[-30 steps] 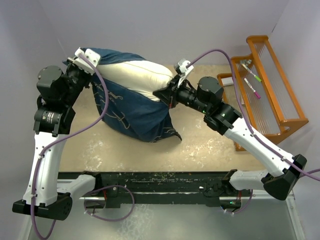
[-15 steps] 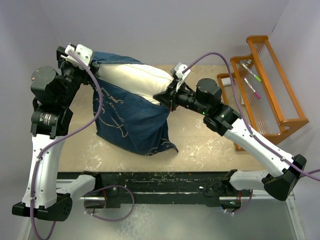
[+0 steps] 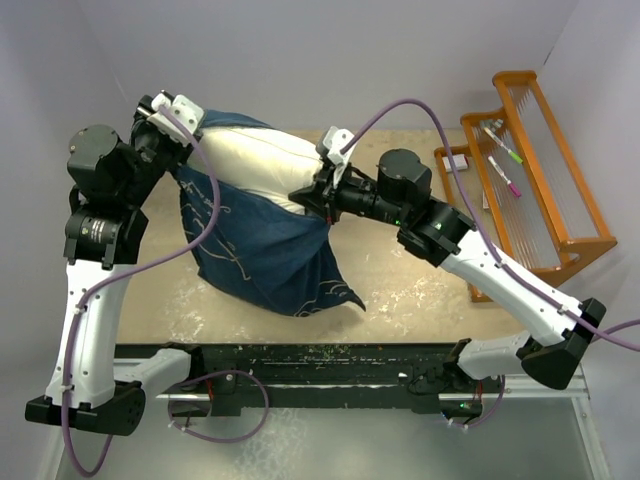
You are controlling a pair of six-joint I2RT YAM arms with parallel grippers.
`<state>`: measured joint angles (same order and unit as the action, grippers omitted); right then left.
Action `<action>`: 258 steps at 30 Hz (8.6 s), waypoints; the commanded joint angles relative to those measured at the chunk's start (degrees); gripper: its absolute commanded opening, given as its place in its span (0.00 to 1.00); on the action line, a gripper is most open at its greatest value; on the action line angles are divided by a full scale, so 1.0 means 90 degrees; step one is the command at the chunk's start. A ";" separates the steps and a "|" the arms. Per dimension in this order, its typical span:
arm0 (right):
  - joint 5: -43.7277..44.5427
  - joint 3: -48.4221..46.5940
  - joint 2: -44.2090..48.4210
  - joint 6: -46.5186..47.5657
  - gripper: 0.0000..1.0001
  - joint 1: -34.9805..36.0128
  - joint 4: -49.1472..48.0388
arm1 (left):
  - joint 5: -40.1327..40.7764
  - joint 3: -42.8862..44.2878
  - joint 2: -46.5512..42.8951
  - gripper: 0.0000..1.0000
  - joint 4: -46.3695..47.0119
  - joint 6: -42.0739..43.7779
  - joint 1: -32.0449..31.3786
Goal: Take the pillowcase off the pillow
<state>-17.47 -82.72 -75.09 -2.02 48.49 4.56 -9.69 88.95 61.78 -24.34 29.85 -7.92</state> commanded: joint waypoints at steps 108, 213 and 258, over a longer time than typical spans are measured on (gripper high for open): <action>0.0238 0.0607 0.1180 0.1150 0.00 -0.1311 -0.2111 | -0.1174 0.0187 -0.0022 0.26 -0.2559 0.2348 0.0557; 0.0861 0.1162 -0.0412 -0.2701 0.00 -0.2233 -0.2088 | -0.4113 0.2454 0.0884 0.00 -0.4993 0.0912 0.0456; -0.0033 -0.0456 -0.1578 -0.3909 0.76 -0.1478 -0.2450 | -0.4841 0.2296 0.0670 0.00 -0.6186 0.1674 0.0460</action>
<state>-14.72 -85.36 -89.60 -35.79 35.22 -13.23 -49.28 108.38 67.55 -75.07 43.79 -3.57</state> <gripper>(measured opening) 0.795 0.096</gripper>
